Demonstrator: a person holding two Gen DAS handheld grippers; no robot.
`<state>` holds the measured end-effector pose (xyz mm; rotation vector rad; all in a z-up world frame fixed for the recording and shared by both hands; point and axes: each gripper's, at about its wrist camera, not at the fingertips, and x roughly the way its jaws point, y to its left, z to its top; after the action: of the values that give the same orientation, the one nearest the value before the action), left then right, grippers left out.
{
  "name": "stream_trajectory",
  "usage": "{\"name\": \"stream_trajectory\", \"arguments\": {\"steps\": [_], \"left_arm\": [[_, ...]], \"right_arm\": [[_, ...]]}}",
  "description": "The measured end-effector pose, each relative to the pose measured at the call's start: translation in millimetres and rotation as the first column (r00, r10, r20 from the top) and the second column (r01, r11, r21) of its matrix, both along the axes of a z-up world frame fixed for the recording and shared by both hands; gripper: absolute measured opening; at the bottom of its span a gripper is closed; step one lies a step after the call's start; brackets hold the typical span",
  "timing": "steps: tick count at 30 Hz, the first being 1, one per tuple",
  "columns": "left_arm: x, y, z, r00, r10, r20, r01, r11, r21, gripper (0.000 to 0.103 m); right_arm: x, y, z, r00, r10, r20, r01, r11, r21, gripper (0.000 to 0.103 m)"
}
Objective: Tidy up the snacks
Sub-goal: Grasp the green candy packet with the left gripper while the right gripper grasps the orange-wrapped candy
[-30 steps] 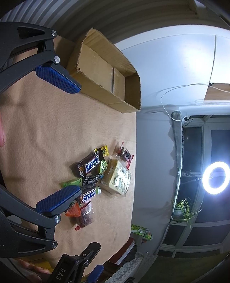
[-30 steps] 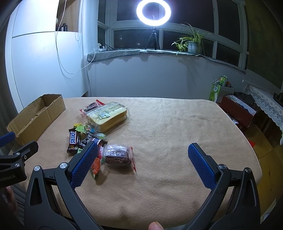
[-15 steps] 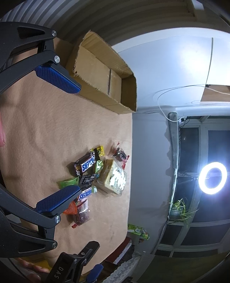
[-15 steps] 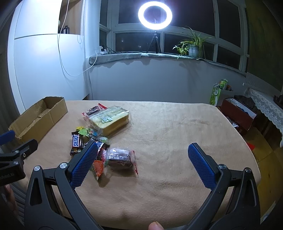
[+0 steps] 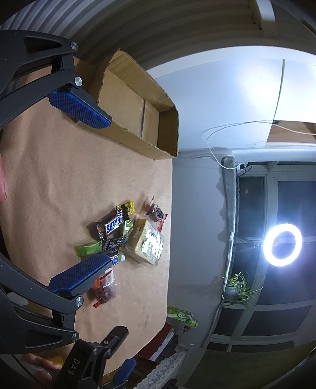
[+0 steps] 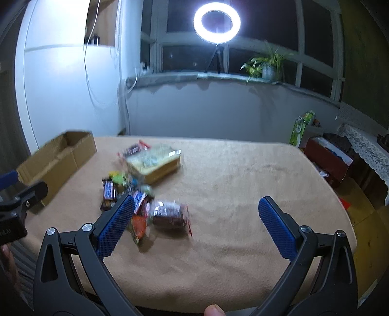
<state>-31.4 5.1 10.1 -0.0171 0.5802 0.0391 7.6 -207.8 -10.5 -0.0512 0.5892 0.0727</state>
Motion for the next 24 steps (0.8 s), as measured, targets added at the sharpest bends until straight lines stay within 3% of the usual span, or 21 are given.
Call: {"name": "stream_trajectory", "arguments": {"steps": [5,12,17,20,24], "left_arm": [[18.7,-7.4,-34.2,0.995,-0.023,-0.096,0.024,1.000,0.012,0.103],[40.3,-22.2,-97.9,0.966,-0.062,-0.252,0.075,0.996,0.042,0.103],[41.8,-15.4,-105.6,0.967,-0.104,-0.232,0.102,0.995,-0.021,0.103],[35.8,-9.1,-111.3,0.977,-0.142,-0.161,0.136,0.990,-0.049,0.103],[29.5,-6.8,-113.1,0.981,-0.170,-0.094,0.166,0.985,-0.048,0.103]], "right_arm": [[8.0,-2.1,-37.9,0.994,0.020,-0.110,-0.023,0.999,-0.024,0.103],[11.3,-12.7,-91.8,0.973,0.047,-0.226,-0.051,0.999,-0.014,0.103],[11.4,-20.2,-97.8,0.980,0.086,-0.180,-0.084,0.996,0.014,0.103],[10.9,-20.5,-103.3,0.985,0.125,-0.120,-0.125,0.992,0.001,0.103],[13.7,-21.5,-98.7,0.983,0.135,-0.124,-0.132,0.991,0.034,0.103]]}}
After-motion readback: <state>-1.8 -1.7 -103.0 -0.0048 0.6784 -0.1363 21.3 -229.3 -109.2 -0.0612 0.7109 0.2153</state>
